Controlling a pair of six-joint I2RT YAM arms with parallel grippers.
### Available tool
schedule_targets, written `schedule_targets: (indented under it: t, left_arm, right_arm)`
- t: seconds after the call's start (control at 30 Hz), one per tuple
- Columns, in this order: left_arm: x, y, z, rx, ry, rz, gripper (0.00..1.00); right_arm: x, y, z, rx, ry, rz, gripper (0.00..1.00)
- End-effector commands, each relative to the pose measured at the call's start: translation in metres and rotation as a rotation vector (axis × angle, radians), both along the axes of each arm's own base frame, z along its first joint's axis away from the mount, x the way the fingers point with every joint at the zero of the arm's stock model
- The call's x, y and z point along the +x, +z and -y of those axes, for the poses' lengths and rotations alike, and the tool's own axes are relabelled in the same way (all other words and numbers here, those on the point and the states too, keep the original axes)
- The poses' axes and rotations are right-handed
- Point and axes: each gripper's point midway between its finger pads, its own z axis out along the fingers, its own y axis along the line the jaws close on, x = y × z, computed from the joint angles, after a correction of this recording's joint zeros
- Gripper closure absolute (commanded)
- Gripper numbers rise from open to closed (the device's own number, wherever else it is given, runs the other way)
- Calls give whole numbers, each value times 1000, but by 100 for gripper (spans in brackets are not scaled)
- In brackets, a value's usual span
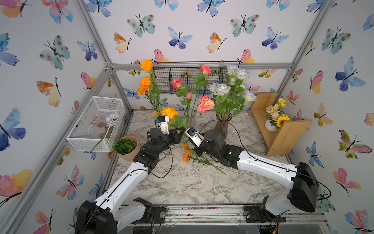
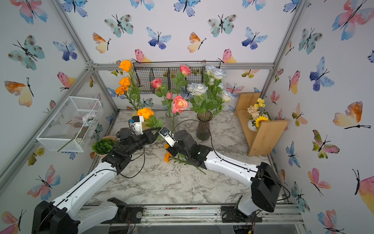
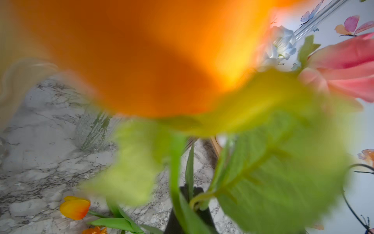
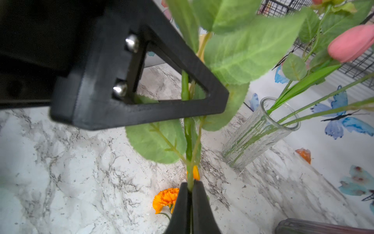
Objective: Arrange the flowers in different vases according to their colors
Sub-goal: Pick up the flower at the center of the board, then insert the flower into the vase.
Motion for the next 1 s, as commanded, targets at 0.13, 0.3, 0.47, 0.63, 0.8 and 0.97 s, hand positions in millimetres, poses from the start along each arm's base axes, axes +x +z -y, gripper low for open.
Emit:
schedule_targets:
  t: [0.13,0.3,0.47,0.63,0.8,0.97]
  left_arm:
    - [10,57,-39,171,187,114,100]
    - [14,118,-75,362,350,245,100]
    - [19,179,-102,488,475,326,100]
    - [19,230,-121,555,586,400,100]
    - [25,257,-140,646,717,459,100]
    - [46,247,-151,739,796,439,100]
  right_arm:
    - [-7,40,21,104,-75,-10,2]
    - [-11,76,47,202,-150,6,1]
    - [-12,93,73,235,-228,35,2]
    - [-15,97,85,259,-249,56,1]
    - [-15,93,84,249,-248,47,1]
    - [-14,87,82,237,-249,33,1]
